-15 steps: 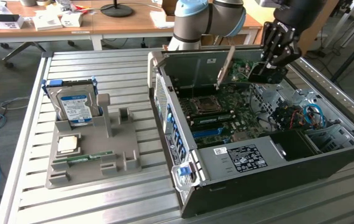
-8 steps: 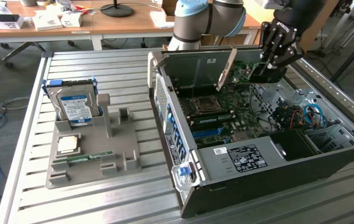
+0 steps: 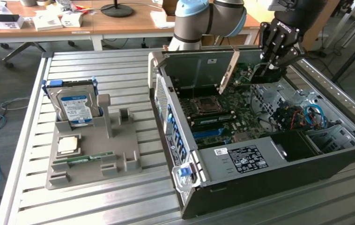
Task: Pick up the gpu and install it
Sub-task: 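Insert the gpu into the slot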
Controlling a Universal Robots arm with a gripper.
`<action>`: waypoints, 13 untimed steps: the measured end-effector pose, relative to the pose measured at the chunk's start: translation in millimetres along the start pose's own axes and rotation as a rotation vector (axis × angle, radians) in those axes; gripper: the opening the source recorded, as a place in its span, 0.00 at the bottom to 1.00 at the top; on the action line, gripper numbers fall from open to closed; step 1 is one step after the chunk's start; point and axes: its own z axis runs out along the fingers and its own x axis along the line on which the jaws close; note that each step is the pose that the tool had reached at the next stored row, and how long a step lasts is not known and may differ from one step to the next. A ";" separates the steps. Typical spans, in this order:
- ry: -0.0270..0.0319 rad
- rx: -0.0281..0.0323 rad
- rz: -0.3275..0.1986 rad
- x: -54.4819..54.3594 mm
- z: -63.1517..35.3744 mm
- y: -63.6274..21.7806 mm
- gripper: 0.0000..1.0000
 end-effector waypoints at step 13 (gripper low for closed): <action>-0.0002 0.0105 -0.009 0.0 1.3 2.8 0.27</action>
